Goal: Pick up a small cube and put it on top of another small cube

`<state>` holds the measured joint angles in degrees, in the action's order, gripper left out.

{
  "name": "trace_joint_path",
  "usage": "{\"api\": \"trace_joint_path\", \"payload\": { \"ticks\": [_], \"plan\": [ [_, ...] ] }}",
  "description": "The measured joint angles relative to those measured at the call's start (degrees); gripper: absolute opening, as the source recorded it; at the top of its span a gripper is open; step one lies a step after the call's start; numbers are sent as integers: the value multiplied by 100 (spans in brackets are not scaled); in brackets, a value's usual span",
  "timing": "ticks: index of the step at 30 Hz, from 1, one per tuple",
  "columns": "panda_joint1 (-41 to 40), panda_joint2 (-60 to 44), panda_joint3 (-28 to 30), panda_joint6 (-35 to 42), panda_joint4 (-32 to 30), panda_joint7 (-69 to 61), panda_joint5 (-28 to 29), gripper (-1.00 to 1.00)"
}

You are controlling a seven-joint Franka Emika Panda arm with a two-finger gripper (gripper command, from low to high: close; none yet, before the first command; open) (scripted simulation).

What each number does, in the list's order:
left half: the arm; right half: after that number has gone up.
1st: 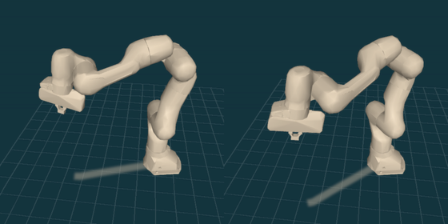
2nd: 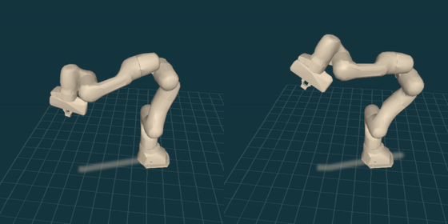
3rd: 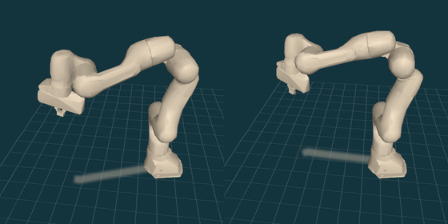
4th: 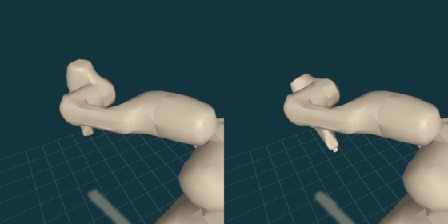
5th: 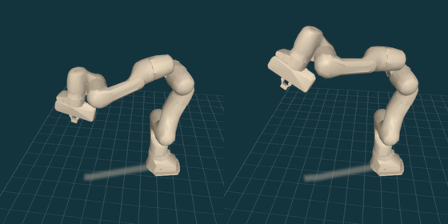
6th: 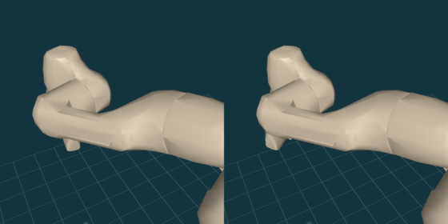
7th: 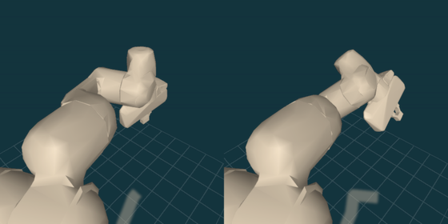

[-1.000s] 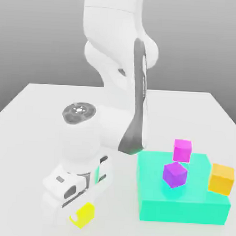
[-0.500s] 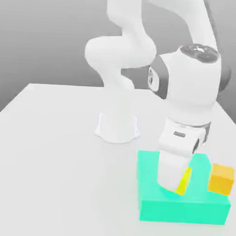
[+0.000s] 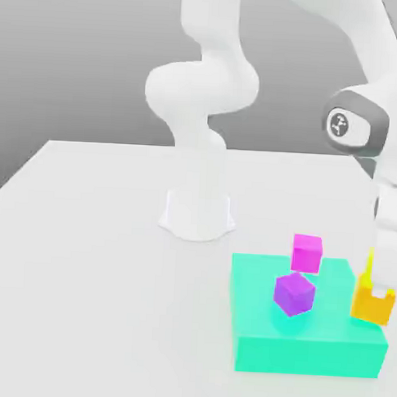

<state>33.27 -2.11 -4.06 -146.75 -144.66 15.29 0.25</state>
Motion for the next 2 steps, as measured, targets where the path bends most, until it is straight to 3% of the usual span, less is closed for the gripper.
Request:
{"api": "trace_joint_path", "payload": {
  "ticks": [2],
  "plan": [
    [0,308,-3,380,75,-22,-32,100]
  ]
}}
